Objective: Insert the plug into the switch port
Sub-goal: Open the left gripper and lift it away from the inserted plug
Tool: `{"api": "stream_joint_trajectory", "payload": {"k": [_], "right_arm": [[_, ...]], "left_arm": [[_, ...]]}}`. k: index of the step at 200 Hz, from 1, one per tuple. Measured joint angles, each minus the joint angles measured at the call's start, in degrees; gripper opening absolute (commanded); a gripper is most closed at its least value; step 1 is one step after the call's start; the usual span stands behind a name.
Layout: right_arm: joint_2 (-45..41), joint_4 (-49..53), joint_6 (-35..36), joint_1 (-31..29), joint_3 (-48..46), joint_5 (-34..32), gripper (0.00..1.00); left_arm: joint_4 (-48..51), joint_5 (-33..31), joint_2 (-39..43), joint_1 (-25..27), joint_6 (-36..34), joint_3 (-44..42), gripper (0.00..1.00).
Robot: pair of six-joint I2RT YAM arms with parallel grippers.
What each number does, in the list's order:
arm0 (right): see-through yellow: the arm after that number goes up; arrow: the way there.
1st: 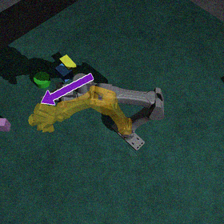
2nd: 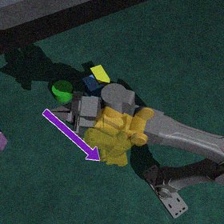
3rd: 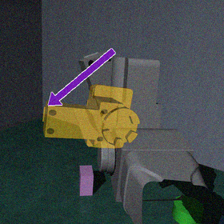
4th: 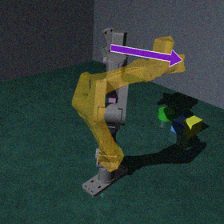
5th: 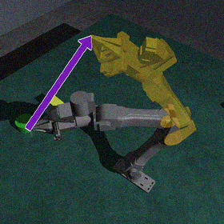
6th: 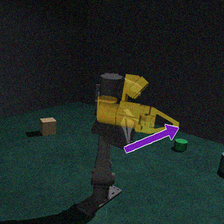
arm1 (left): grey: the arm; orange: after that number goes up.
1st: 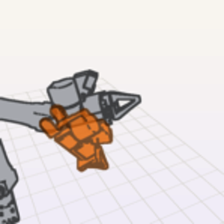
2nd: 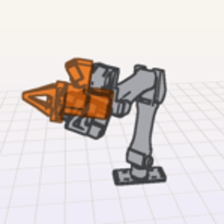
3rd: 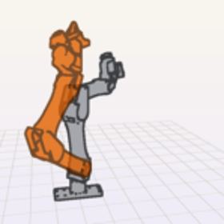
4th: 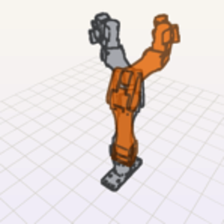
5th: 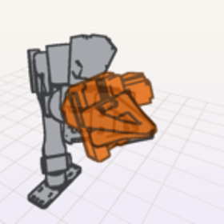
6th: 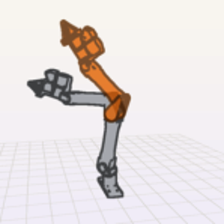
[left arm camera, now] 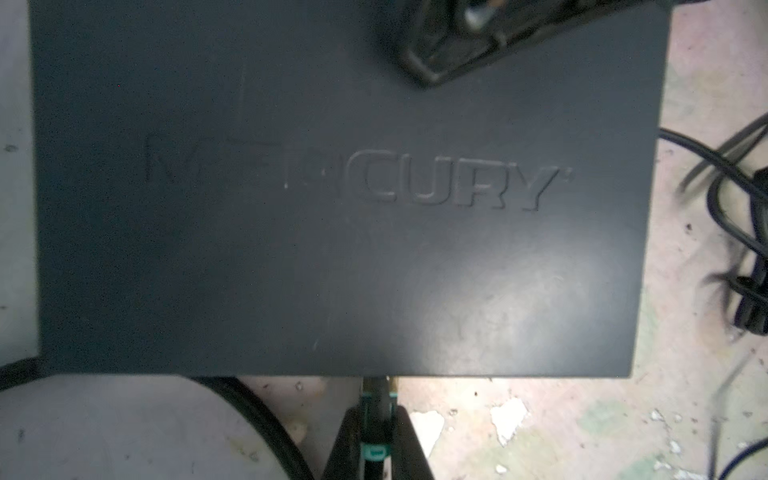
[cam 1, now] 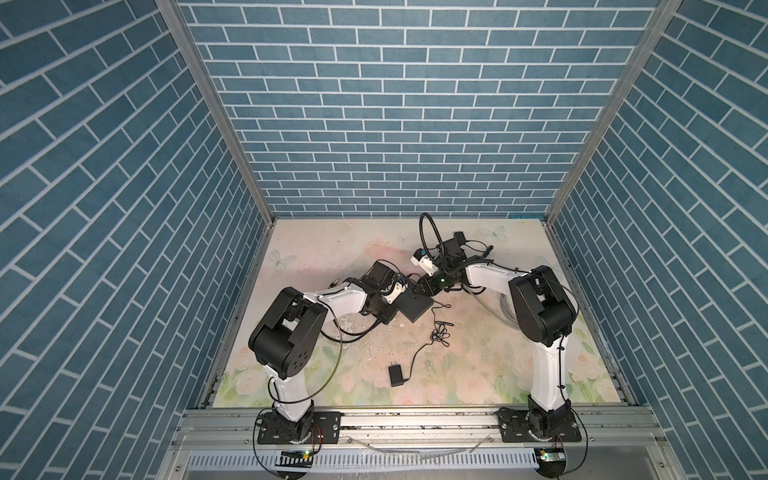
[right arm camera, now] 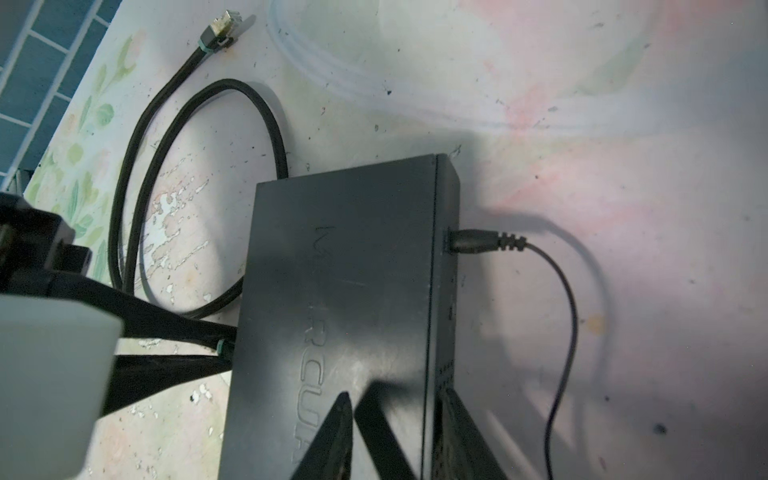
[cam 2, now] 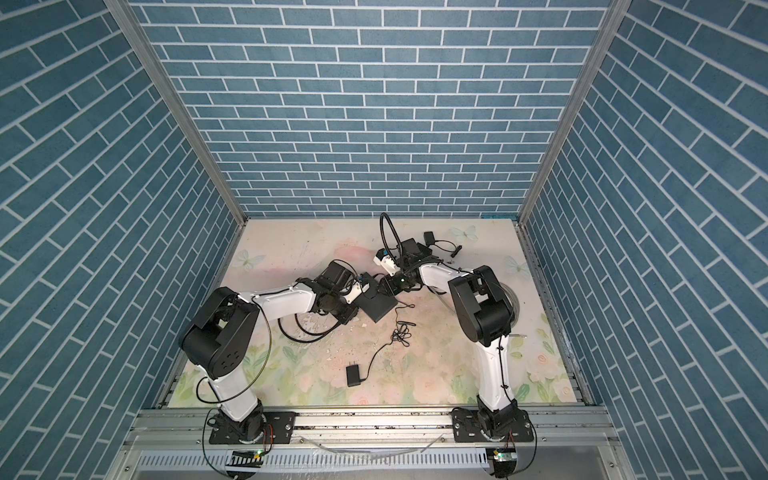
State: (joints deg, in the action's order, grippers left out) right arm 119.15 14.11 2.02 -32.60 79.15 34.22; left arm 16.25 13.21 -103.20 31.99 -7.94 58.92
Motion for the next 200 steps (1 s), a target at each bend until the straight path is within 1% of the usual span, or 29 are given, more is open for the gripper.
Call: {"api": "stream_joint_trajectory", "payload": {"k": [21,33,63,77,88,106,109,111,115,118,123,125,126,127,130,155,172,185,200], "right_arm": [[0.68,-1.14,-1.22,-0.79,0.9,-1.09,0.35],[1.4,-2.21,-3.3,-1.4,1.7,-1.38,0.35],[2.29,-6.03,-10.95,-3.52,2.01,-2.82,0.37],[2.49,-7.89,-14.6,-4.46,1.92,-3.76,0.37],[2.67,-8.39,-17.4,-4.96,1.92,-3.48,0.37],[3.28,-8.0,-21.09,-5.81,1.92,-3.1,0.37],[3.41,-7.98,-22.05,-5.86,1.92,-2.71,0.37],[3.43,-7.93,-22.18,-5.86,1.95,-2.56,0.37],[3.45,-7.89,-22.6,-5.86,1.97,-2.36,0.38],[3.45,-7.65,-23.02,-5.86,1.97,-2.14,0.38],[3.45,-7.48,-23.3,-5.86,1.95,-0.96,0.38],[3.45,-7.43,-23.37,-5.86,1.95,-0.39,0.38],[3.45,-7.43,-23.41,-5.88,1.95,-0.15,0.38],[3.45,-7.43,-23.54,-5.97,1.95,0.31,0.38],[3.45,-7.39,-23.76,-6.12,1.92,0.92,0.38],[2.8,-6.69,-24.26,-6.86,1.49,5.16,0.38],[0.96,-5.05,-24.09,-5.92,0.2,6.29,0.39],[-1.03,-3.89,-24.0,-4.66,-0.87,6.54,0.42],[-4.42,-3.32,-23.56,-2.95,-2.8,6.51,0.5]], "left_arm": [[0.52,0.9,0.09,-1.81,-0.87,0.02,0.0],[2.19,1.53,0.09,-3.41,-1.95,0.63,0.03],[6.14,2.05,0.07,-7.85,-5.05,2.14,0.14],[7.17,2.03,-0.28,-9.75,-6.56,2.93,0.21],[6.69,2.16,-0.98,-11.37,-6.16,3.96,0.28],[5.81,1.75,-2.51,-14.4,-6.51,6.67,0.43],[5.86,1.53,-2.62,-14.82,-6.34,7.17,0.52],[5.73,1.53,-2.69,-15.15,-6.95,7.5,0.57],[5.57,1.33,-2.69,-15.58,-6.49,8.02,0.64],[5.27,1.53,-2.69,-15.96,-7.41,8.44,0.69],[4.37,3.13,-2.62,-16.35,-7.39,9.25,0.79],[4.02,3.43,-2.51,-16.35,-7.61,9.46,0.85],[3.69,3.87,-2.49,-16.31,-7.63,9.7,0.92],[3.5,3.98,-2.47,-16.26,-7.63,9.81,0.95],[2.86,4.63,-2.32,-16.09,-7.82,10.25,0.99],[-0.31,9.81,1.95,-14.71,-9.46,9.94,1.0],[-2.73,11.54,6.05,-15.65,-8.44,7.52,1.0],[-5.9,10.25,8.79,-17.27,-5.84,5.05,1.0],[-10.97,5.73,11.21,-19.32,-1.46,1.55,1.0]]}}
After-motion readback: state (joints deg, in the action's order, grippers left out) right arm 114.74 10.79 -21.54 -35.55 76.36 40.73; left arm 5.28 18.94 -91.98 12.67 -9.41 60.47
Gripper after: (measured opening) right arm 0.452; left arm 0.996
